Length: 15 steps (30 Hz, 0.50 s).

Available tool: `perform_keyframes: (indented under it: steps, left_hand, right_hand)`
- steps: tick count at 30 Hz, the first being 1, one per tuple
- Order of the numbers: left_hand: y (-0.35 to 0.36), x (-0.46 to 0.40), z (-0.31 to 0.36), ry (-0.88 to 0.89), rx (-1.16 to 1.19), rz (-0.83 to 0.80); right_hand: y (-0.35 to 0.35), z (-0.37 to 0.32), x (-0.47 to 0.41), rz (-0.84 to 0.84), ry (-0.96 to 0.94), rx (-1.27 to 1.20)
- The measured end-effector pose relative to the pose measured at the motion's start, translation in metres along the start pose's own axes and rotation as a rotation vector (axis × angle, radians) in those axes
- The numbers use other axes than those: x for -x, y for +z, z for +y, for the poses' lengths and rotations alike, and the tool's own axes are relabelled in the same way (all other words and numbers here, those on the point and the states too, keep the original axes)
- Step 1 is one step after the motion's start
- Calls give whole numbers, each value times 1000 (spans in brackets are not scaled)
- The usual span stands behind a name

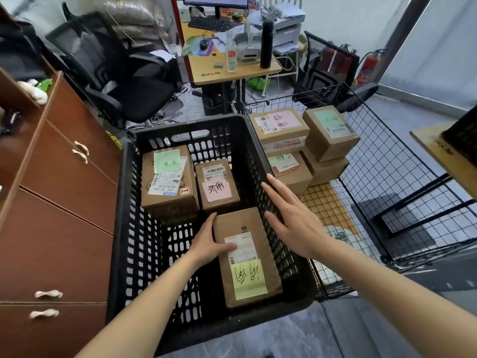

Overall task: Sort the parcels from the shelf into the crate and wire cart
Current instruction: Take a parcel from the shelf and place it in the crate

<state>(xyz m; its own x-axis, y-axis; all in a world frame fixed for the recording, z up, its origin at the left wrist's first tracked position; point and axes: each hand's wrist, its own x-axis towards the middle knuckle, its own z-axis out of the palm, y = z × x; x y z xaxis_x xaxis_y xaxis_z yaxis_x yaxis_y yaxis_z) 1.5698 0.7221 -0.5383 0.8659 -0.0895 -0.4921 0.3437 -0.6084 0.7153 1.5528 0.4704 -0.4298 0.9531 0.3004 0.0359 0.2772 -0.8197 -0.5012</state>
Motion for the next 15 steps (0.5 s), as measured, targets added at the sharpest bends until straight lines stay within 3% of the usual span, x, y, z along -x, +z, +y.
perform_keyframes:
  steps: [4,15]
  left_hand:
    - [-6,8,6,19,-27,19]
    - [-60,67,71,216,-526,125]
  right_hand:
    - [0,0,0,2,0,29]
    - [-15,-8,6,-128,44,297]
